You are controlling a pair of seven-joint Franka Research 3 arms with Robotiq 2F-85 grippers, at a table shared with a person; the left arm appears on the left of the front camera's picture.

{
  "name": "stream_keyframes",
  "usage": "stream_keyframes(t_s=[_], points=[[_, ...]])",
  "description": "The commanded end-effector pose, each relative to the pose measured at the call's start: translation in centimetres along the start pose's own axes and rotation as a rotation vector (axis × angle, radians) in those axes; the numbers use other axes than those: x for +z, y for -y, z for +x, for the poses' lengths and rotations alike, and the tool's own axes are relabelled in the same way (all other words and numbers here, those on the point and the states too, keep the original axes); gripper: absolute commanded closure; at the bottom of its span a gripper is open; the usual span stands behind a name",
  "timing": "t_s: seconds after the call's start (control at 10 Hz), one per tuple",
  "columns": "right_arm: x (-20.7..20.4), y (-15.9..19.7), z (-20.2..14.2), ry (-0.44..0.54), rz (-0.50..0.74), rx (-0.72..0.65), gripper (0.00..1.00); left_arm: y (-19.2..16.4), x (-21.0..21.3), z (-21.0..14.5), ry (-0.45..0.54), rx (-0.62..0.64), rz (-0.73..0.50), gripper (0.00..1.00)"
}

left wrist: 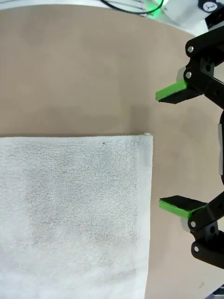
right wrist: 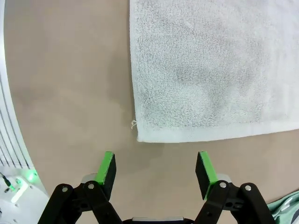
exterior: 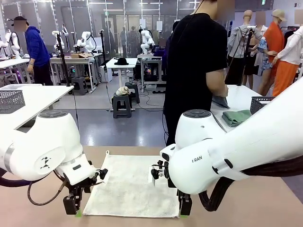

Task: Fold the towels and place them in the basket.
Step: When a person lays out a Towel with hook on the table, fold it in half twice.

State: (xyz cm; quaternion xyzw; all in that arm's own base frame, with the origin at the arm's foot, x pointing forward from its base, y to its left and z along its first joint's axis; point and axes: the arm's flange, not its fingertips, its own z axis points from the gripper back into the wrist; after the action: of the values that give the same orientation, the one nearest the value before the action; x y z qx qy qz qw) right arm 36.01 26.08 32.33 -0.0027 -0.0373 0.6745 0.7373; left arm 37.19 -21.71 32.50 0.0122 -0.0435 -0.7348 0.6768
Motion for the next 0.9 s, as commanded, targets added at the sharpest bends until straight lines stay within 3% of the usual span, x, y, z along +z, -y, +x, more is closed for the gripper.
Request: stream_keyframes(t_s=[0.0, 0.8], points=[[-0.2, -1.3, 0.7, -0.019, -0.022, -0.078, 0.14, -0.4, -0.5, 0.2, -0.011, 0.003, 0.03, 0.0], [-2.4, -1.9, 1.0, -0.008, -0.001, 0.012, 0.14, 0.1, -2.2, 0.8, 0.011, 0.017, 0.028, 0.0]])
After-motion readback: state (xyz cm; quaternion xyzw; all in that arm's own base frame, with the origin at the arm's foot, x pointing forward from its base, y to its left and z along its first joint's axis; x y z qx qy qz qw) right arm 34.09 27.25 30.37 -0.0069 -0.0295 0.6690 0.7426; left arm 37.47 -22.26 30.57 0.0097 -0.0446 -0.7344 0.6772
